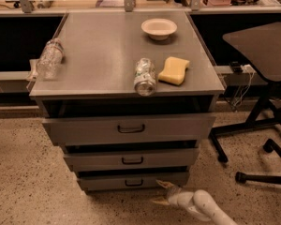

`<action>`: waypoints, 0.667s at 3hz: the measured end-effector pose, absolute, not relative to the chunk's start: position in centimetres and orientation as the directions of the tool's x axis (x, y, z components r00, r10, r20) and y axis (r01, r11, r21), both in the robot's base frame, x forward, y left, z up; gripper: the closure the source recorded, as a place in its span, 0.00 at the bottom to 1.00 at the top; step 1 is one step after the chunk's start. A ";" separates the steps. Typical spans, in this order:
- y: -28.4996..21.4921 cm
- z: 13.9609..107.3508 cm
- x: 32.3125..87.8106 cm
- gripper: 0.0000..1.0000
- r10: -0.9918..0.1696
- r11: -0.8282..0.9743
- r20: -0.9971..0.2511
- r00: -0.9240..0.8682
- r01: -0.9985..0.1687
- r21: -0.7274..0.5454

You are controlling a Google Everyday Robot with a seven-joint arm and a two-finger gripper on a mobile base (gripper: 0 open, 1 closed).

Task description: Close bottom drawer

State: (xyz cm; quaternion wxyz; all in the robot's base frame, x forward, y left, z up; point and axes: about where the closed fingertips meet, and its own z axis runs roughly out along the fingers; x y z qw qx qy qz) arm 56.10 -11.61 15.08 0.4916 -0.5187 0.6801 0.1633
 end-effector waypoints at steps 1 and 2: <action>-13.9 17.0 54.8 0.23 -0.581 0.429 -0.814 0.009 -0.846 -0.316; -11.7 19.3 51.4 0.01 -0.579 0.403 -0.815 0.031 -0.858 -0.319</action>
Offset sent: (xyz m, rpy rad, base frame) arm -0.0923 0.0263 0.0706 -0.0357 -0.0237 0.0353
